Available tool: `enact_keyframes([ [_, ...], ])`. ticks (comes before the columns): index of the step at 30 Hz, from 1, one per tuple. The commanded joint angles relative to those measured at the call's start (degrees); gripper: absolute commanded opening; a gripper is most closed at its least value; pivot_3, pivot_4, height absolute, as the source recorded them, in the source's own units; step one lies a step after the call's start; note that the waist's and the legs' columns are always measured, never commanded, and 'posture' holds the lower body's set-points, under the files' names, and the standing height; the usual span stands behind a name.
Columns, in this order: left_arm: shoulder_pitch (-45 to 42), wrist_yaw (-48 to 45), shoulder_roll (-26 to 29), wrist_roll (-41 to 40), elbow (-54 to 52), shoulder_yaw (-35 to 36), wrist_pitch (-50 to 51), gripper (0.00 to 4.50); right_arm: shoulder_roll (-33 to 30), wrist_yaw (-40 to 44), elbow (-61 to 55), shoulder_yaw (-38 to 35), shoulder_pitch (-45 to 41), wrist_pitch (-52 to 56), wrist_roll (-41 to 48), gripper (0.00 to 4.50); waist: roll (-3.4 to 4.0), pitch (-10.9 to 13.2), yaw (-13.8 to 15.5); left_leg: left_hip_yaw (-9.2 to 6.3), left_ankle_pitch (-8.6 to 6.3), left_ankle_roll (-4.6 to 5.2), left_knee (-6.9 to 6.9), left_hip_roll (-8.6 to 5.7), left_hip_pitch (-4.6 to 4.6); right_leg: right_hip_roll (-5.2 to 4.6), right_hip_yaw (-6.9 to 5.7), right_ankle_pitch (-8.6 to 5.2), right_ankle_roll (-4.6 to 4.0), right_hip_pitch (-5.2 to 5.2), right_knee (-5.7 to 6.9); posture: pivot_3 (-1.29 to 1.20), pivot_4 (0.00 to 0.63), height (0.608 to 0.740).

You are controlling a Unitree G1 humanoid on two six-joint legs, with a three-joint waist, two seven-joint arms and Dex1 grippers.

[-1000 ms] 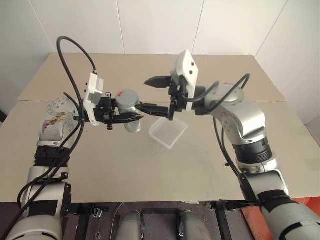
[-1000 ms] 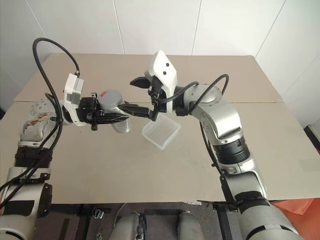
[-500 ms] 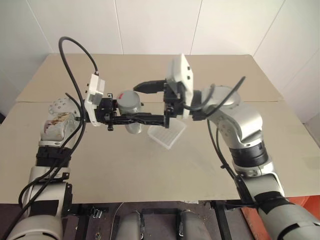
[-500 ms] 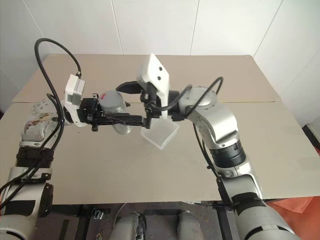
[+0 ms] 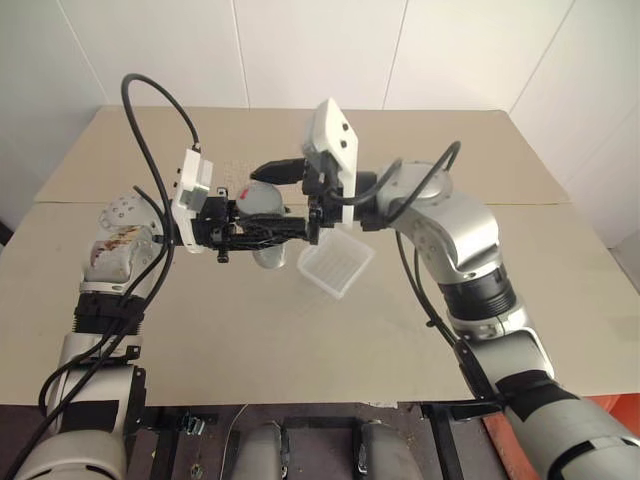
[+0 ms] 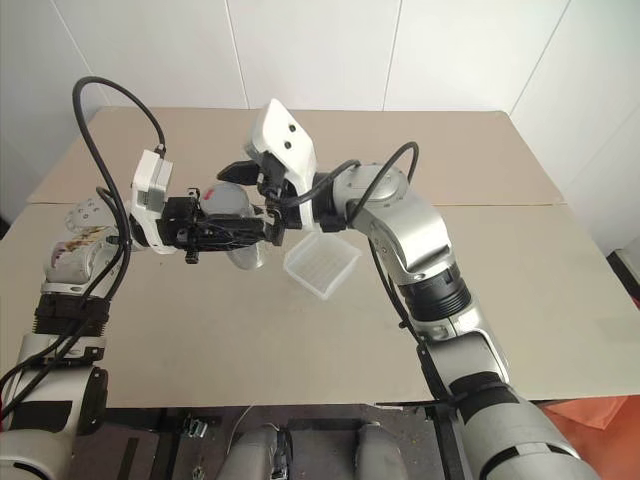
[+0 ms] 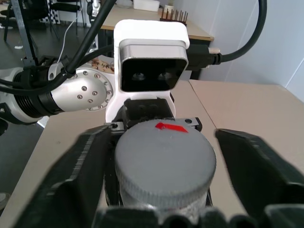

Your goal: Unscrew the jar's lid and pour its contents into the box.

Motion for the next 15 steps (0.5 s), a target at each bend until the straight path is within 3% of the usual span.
enact_keyframes([
  [1,0.17,0.29,0.58,-0.08,-2.18,1.08,-1.23,1.97,0.31,-0.17,-0.93,-1.65,-2.09,0.62,0.94,2.75,0.00,0.00,0.00,0.00,0.00,0.00,0.00,0.00,0.00,0.00,0.00,0.00,0.00,0.00,0.00,0.00,0.150,0.740],
  [11,1.46,0.49,0.44,0.74,-2.10,0.35,-2.63,1.97,-0.61,-4.12,2.73,-14.80,-6.63,13.60,12.77,2.75,0.00,0.00,0.14,0.00,0.00,0.00,0.00,0.00,-0.01,-0.01,-0.01,0.01,-0.01,0.01,0.02,0.00,0.150,0.740],
  [15,1.85,1.70,0.33,0.90,-2.02,0.96,-2.72,1.97,-6.54,-6.65,-0.27,-14.39,-0.75,7.99,6.70,2.75,-0.01,-0.01,0.36,0.00,-0.02,0.03,0.00,-0.01,-0.01,-0.01,-0.04,0.01,-0.01,0.06,-0.03,0.00,0.150,0.740],
])
